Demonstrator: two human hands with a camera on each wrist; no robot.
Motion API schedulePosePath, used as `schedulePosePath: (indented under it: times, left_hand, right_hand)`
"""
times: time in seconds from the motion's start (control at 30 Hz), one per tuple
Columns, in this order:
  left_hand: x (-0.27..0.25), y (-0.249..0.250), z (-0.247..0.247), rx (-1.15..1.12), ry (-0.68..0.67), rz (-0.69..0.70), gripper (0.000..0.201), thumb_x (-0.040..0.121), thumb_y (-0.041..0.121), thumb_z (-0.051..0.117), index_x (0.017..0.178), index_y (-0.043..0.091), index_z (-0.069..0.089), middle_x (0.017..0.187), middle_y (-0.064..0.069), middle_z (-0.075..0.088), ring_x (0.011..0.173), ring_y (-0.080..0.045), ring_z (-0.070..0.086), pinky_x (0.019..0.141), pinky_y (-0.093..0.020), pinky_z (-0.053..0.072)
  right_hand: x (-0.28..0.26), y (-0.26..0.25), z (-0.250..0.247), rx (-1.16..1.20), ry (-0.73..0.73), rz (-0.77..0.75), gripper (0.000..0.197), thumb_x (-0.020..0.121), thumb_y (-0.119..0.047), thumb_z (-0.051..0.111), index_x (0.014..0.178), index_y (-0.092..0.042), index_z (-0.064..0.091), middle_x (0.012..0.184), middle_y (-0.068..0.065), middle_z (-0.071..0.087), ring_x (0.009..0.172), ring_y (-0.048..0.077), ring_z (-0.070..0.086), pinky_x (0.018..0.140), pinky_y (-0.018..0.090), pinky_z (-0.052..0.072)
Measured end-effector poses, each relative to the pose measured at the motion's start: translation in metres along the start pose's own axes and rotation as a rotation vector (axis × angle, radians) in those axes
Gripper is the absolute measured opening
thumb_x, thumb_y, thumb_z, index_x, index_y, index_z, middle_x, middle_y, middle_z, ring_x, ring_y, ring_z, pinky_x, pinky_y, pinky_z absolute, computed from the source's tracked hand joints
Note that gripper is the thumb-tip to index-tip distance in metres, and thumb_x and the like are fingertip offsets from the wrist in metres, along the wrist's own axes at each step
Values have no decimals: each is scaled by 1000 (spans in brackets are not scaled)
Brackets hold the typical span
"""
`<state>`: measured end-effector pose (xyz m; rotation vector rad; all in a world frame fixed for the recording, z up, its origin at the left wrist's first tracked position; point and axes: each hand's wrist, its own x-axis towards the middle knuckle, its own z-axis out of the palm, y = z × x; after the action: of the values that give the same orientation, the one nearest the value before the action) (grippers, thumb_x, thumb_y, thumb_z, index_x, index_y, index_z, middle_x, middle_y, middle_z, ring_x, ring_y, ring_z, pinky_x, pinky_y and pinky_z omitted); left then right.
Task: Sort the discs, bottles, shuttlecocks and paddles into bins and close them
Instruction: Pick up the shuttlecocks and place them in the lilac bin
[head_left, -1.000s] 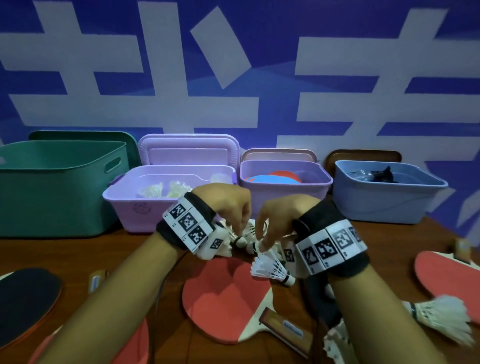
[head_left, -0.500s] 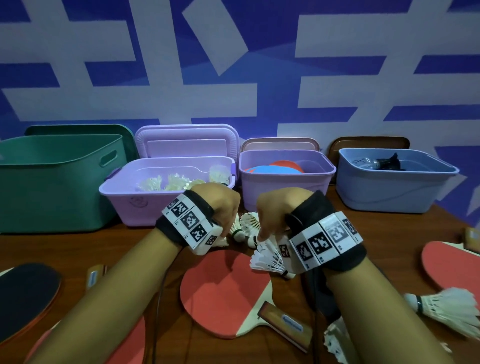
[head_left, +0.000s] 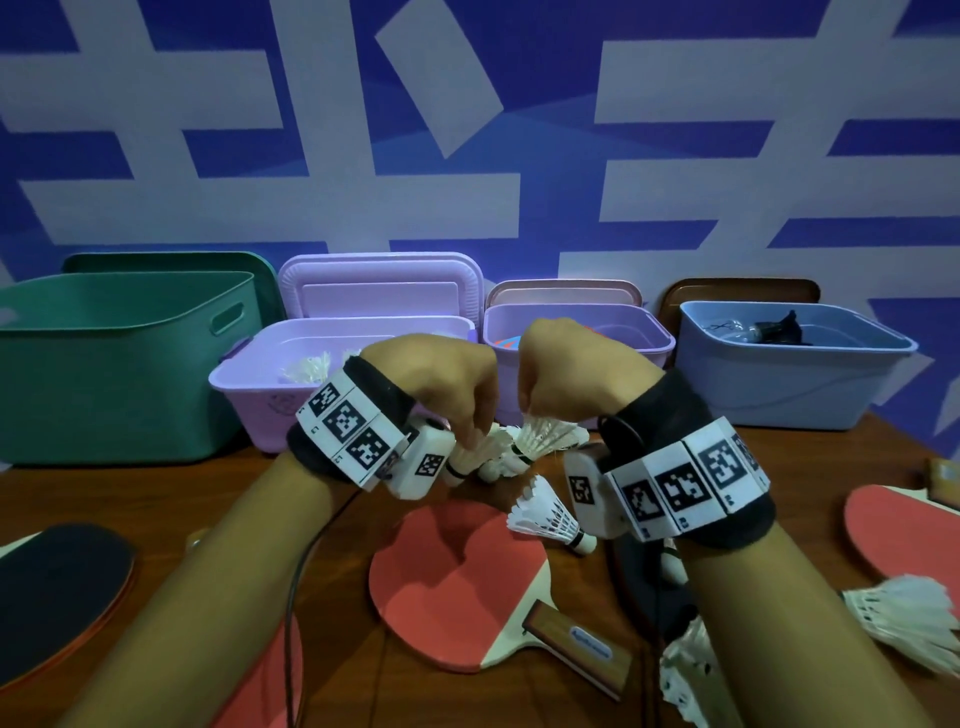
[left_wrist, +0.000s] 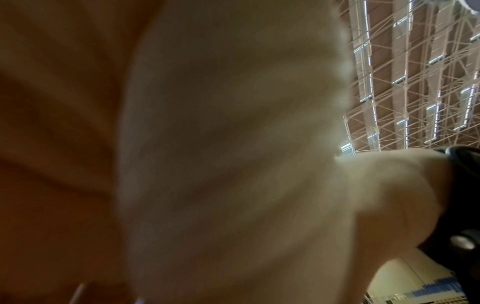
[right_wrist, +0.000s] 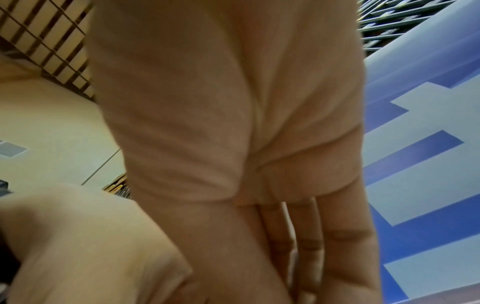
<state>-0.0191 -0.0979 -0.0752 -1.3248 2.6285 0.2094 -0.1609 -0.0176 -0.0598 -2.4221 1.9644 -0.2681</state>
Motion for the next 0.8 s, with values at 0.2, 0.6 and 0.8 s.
schedulePosePath:
  times: [0.2,0.6,0.8]
  left_hand:
    - [0,0,-1,-5,35,33,26,77,23,84,101,29,76,91,15,72,83,-9,69,67,-23,50]
    - [14,-17,9,-302,30,250,21,85,13,79,104,21,73,83,11,70,66,-1,64,65,-21,53]
    - [11,-14,2,-521,151,313,12,85,12,81,95,11,75,80,4,75,67,-6,67,64,-18,51]
  right_hand:
    - [8,5,2,153,165,-49,28,84,0,60,102,-17,74,91,1,61,84,21,60,70,26,44]
    - [19,15,-5,481,686,38,26,79,0,58,96,-15,72,86,1,68,79,17,62,64,21,40]
    - [28,18,4,491,756,82,23,82,-1,59,91,-16,73,89,1,68,78,12,59,57,10,35]
